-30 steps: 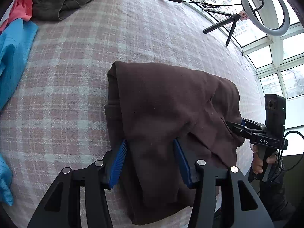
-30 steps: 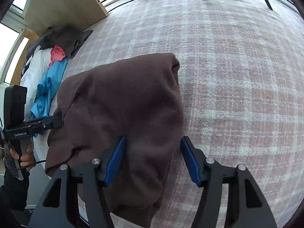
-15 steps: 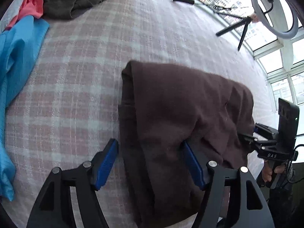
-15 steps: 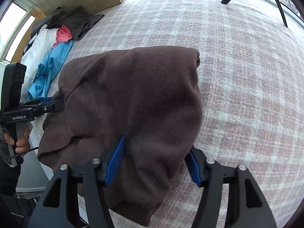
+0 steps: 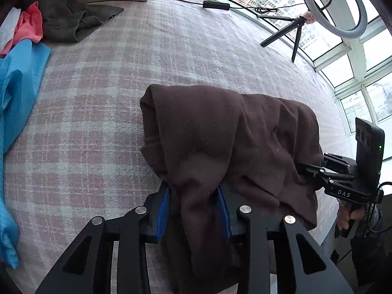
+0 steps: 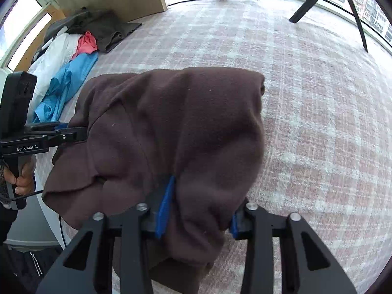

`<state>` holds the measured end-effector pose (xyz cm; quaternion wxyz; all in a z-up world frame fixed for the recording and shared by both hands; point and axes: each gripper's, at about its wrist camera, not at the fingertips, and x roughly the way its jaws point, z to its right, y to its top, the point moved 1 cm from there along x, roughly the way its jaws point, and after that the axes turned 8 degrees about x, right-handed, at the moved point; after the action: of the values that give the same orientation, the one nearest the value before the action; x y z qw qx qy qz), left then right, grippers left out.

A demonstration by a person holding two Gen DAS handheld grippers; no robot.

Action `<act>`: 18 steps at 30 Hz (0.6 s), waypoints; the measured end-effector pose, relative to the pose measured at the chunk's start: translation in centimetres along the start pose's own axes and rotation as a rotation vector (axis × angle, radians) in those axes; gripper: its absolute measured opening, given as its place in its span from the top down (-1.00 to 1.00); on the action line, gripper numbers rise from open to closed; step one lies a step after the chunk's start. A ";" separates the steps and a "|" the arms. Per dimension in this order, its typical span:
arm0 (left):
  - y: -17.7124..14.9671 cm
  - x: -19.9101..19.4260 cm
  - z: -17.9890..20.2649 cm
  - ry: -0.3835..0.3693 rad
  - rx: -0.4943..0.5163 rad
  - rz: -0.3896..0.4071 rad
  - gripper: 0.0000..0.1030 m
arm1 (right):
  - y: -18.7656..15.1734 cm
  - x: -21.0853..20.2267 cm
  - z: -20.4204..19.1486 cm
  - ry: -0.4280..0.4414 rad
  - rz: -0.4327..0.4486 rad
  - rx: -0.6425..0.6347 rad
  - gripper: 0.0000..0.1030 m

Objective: Fold clothes

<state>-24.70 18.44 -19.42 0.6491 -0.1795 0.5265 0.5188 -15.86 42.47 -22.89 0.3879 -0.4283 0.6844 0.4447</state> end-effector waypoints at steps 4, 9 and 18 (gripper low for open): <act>-0.2 -1.1 0.5 -0.007 0.010 0.023 0.48 | 0.0 -0.8 -0.1 0.009 0.032 0.026 0.52; -0.3 -2.4 1.5 0.004 0.035 0.048 0.52 | 0.0 -1.9 -0.2 0.034 0.066 0.071 0.55; 2.5 -4.8 7.0 -0.059 0.149 0.095 0.52 | 0.0 -7.5 0.1 0.069 0.159 0.098 0.57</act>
<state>-22.90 22.56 -11.78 0.6505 -0.0903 0.5522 0.5135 -13.41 44.37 -16.07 0.3483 -0.3682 0.7500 0.4250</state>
